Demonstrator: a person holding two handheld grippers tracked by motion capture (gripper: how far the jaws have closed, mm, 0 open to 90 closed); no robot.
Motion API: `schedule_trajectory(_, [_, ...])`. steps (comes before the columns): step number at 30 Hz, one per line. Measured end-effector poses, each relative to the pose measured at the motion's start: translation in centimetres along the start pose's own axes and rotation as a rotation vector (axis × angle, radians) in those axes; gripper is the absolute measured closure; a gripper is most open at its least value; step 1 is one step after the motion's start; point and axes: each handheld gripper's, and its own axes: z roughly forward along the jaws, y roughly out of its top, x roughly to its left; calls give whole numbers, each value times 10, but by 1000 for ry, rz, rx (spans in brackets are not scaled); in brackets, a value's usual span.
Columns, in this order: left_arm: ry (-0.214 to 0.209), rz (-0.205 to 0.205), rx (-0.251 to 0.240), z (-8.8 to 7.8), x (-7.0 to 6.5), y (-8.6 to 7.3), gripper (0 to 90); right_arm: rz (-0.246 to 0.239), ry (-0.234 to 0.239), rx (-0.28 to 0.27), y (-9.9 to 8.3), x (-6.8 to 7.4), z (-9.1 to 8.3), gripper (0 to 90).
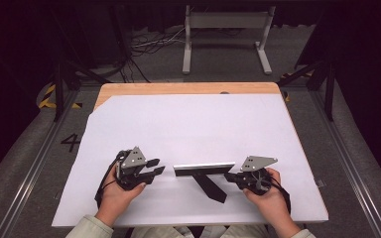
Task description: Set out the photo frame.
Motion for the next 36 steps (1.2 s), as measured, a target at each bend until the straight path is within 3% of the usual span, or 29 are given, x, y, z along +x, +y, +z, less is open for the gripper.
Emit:
schedule_trajectory(20, [-1,-4,2,0,0,-1,657,29,-54,7,16,-22,14,900])
schedule_trajectory(36, [-1,-1,10,0,-1,-2,658,29,-36,4,30,-39,35,900])
